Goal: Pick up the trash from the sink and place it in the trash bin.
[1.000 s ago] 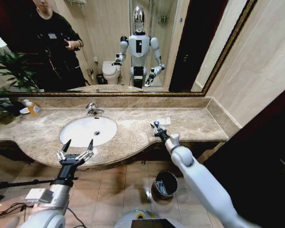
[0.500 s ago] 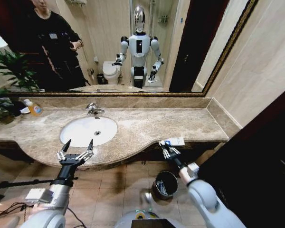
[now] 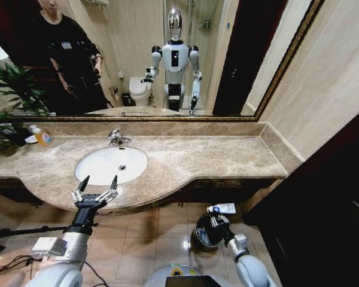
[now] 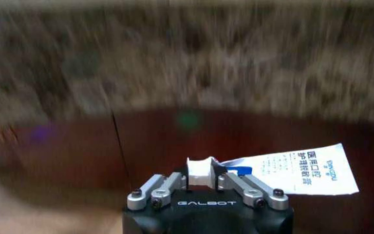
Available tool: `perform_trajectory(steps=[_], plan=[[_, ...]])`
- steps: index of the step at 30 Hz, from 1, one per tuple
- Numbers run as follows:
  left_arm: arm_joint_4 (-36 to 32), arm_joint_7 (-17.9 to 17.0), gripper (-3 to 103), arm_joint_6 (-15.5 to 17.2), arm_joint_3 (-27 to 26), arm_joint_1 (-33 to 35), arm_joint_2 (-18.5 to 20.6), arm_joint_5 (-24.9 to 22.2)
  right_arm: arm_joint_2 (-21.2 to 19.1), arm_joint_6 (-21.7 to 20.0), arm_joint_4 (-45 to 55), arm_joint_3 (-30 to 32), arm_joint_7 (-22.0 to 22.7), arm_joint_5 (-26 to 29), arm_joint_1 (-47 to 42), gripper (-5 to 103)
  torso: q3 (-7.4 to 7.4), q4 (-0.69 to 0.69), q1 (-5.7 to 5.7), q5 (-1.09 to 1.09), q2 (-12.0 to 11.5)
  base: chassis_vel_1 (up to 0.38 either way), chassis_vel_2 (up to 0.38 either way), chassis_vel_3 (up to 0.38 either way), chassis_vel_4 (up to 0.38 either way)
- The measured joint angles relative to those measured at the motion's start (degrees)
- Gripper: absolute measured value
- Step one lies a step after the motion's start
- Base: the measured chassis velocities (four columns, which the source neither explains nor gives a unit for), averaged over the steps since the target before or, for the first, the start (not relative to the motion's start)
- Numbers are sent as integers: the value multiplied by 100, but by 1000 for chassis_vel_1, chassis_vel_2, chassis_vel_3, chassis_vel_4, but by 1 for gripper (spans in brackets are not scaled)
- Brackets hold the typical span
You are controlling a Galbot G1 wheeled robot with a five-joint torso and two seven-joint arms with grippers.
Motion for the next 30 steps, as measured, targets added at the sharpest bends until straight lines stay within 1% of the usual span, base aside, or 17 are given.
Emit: perform_trajectory(steps=[1,4,5,7,8,11,13,16,19,20,21,23,24,25,28,29,30], plan=[[0,0,100,0,0,0,0,0,0,0,0,0,0,0,0,20,0,0,0,0,0,0,0,0,0],[0,0,100,0,0,0,0,0,163,220,-931,-57,25,-217,419,20,0,0,0,-1,0,0,0,0,0],[0,0,100,0,0,0,0,0,163,220,-931,-57,25,-217,419,20,0,0,0,-1,0,0,0,0,0],[0,0,100,0,0,0,0,0,317,352,-1483,-48,42,-364,673,20,0,1,0,0,0,0,0,0,0],[0,0,100,0,0,0,0,0,317,352,-1483,-48,42,-364,673,20,0,1,0,0,0,0,0,0,0],[0,0,100,0,0,0,0,0,412,498,-2063,-83,43,-466,934,20,0,0,0,0,0,0,0,0,0],[0,1,100,0,0,0,1,0,445,535,-2234,-87,52,-510,1002,20,0,0,0,-1,0,0,0,0,0],[0,0,100,0,0,0,0,0,502,613,-2473,-94,190,-573,1105,18,0,0,0,0,0,0,0,0,0],[0,0,100,0,0,0,0,0,575,695,-2677,-82,325,-631,1205,35,0,0,0,0,0,0,0,0,0],[0,0,100,0,0,0,0,0,575,708,-2711,-81,351,-631,1225,35,0,0,0,0,0,0,0,0,0],[0,0,100,0,0,0,0,0,572,729,-2748,-82,377,-631,1251,40,0,0,0,-2,0,0,0,0,0],[0,0,100,0,0,0,0,0,569,746,-2774,-83,389,-631,1270,40,0,0,0,-1,0,0,0,0,0],[0,0,100,0,0,0,0,1,565,757,-2790,-83,398,-631,1280,51,0,0,0,0,0,0,0,0,0],[0,0,100,0,0,0,0,1,565,757,-2790,-83,398,-631,1280,51,0,0,0,0,0,0,0,0,0],[0,0,100,0,0,0,0,0,548,808,-2857,-78,440,-621,1314,67,0,0,0,0,0,0,0,0,0],[0,0,100,0,0,0,0,0,548,808,-2857,-78,440,-621,1314,67,0,0,0,0,0,0,0,0,0],[0,0,100,0,0,0,0,0,539,817,-2877,-77,446,-613,1316,73,0,0,0,-1,0,0,0,0,0]])
